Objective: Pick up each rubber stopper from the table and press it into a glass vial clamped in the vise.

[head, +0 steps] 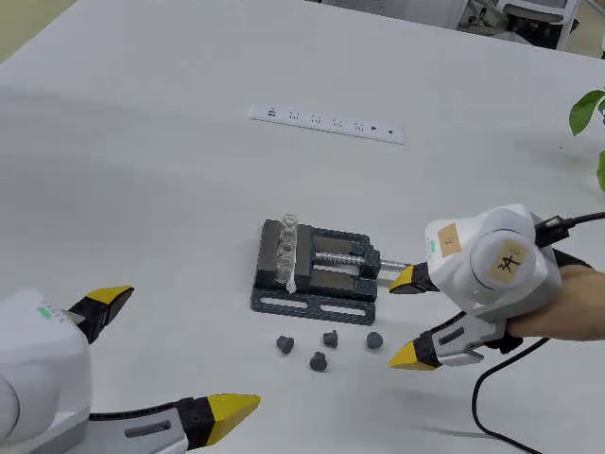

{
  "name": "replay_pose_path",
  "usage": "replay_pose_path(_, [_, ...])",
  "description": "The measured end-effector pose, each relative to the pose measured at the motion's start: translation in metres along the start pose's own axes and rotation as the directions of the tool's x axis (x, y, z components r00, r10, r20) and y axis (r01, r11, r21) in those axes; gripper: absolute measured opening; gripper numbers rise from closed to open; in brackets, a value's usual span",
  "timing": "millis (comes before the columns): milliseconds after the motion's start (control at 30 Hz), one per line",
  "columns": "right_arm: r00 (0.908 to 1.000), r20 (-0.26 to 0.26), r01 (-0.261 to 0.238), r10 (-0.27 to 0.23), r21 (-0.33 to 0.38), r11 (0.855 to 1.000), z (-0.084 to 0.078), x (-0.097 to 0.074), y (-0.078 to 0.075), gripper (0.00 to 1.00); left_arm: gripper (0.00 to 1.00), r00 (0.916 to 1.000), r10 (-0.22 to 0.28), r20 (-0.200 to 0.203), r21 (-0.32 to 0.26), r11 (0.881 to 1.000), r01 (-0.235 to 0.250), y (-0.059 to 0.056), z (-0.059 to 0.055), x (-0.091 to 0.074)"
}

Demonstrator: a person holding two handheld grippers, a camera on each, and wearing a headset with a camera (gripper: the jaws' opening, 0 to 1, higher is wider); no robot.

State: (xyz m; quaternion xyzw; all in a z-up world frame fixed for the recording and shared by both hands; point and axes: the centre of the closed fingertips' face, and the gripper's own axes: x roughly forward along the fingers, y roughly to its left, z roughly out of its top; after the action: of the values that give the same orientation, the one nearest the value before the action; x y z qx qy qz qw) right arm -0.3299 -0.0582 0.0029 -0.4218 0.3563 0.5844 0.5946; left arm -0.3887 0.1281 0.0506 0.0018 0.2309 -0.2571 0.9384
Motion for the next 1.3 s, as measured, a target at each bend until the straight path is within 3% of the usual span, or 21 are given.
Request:
replay_pose_path(567, [0.9962,-0.065,-0.063,0.059,-0.072,0.995,-0.004,0.022,0.001,0.21,0.99,1.0000,-0.001,0.002,-0.013,1.000,0.001,-0.001,-0.003,-0.001])
replay_pose_path(1300, [0.9922,-0.101,-0.083,0.073,-0.104,0.991,-0.008,0.031,0.002,0.10,0.99,0.9999,-0.013,0.000,-0.028,1.000,0.013,-0.003,-0.007,0.001])
